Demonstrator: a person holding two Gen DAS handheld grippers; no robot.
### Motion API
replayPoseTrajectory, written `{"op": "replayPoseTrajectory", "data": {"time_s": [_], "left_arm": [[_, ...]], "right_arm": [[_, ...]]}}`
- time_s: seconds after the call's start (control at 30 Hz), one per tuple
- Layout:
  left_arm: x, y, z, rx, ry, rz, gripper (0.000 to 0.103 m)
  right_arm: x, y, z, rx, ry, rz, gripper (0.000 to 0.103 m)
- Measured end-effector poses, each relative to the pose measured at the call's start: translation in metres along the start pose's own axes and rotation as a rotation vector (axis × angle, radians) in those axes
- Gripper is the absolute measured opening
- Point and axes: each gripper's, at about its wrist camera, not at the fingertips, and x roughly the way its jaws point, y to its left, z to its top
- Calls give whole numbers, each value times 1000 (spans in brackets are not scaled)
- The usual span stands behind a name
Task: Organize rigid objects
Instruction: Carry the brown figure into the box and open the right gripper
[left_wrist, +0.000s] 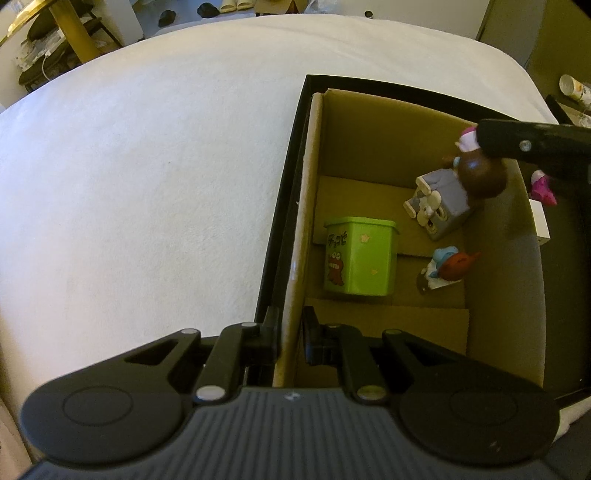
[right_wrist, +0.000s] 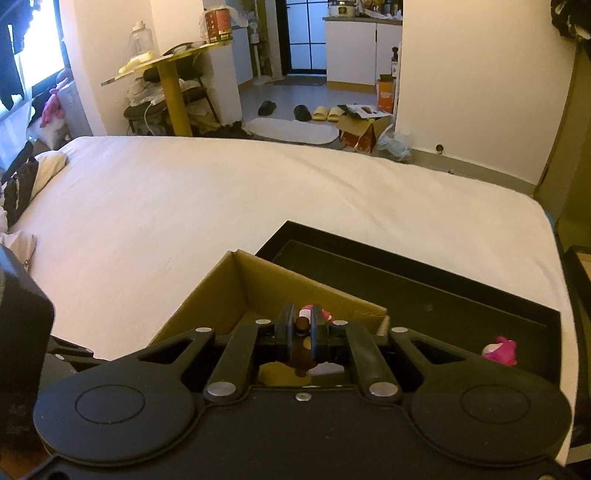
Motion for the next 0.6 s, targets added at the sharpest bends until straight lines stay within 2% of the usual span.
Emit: {"op": "replayPoseTrajectory", "data": {"time_s": [0.37, 0.47, 0.6], "left_arm": [[-1, 4, 0, 1, 1, -7, 11], [-1, 4, 0, 4, 1, -3, 11], [-1, 2, 0, 6, 3, -1, 11]], "right_arm": [[14, 6, -1, -2, 19, 7, 9], [12, 4, 0, 14, 11, 18, 14], [7, -1, 1, 36, 0, 5, 14]]}}
